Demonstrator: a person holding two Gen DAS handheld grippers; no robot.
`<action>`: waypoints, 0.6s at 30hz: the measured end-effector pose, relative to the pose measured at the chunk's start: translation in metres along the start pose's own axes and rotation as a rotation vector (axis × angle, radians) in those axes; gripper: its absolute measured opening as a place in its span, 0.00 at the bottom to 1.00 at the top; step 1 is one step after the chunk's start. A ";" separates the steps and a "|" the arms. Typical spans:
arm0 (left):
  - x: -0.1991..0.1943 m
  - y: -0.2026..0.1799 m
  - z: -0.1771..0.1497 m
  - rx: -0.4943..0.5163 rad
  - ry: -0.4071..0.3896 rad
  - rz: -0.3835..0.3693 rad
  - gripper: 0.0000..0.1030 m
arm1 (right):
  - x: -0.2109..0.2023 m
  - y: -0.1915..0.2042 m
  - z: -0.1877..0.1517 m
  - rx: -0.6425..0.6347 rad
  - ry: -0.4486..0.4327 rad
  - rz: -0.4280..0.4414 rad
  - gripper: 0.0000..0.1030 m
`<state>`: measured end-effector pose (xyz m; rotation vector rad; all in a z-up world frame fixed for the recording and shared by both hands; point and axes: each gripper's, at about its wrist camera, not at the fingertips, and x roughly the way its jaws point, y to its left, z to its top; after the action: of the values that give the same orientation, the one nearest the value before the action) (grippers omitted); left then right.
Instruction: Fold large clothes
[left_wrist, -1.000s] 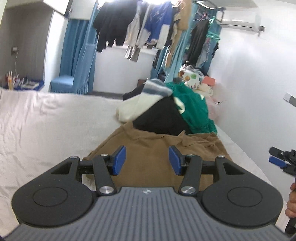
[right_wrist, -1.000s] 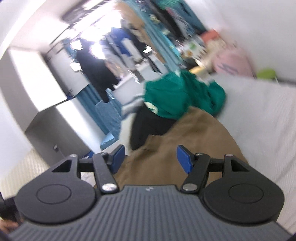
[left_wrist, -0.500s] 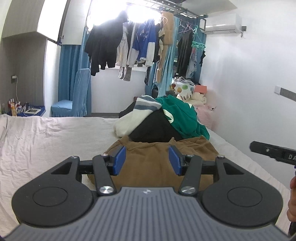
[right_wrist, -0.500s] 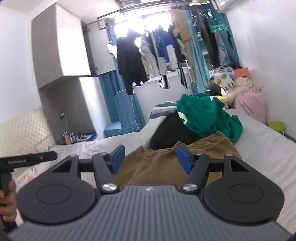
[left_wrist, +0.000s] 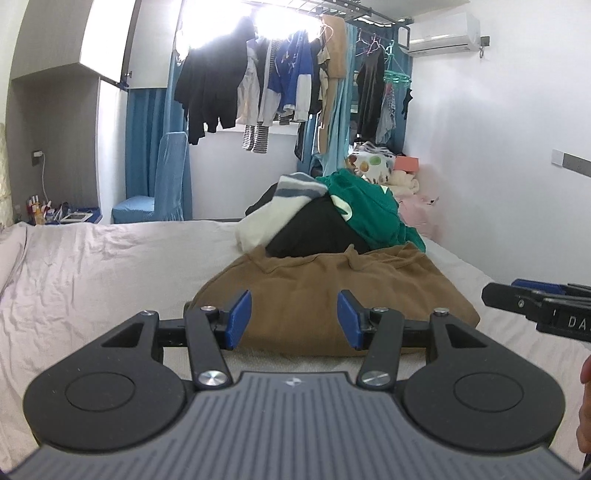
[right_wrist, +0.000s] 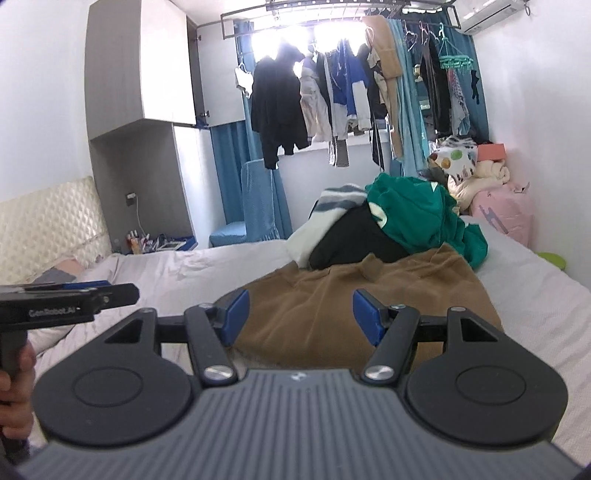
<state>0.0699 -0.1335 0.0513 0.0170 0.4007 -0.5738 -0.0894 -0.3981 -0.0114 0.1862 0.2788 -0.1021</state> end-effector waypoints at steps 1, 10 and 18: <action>0.001 0.001 -0.003 -0.003 0.003 -0.004 0.56 | 0.000 0.001 -0.004 0.000 0.005 -0.005 0.64; 0.005 0.002 -0.032 -0.026 0.029 0.001 0.56 | 0.009 -0.007 -0.038 0.031 0.087 -0.062 0.64; 0.020 0.006 -0.049 -0.028 0.066 0.012 0.56 | 0.016 -0.014 -0.057 0.056 0.139 -0.106 0.64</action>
<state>0.0703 -0.1326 -0.0023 0.0115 0.4724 -0.5570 -0.0911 -0.4014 -0.0723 0.2347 0.4245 -0.2028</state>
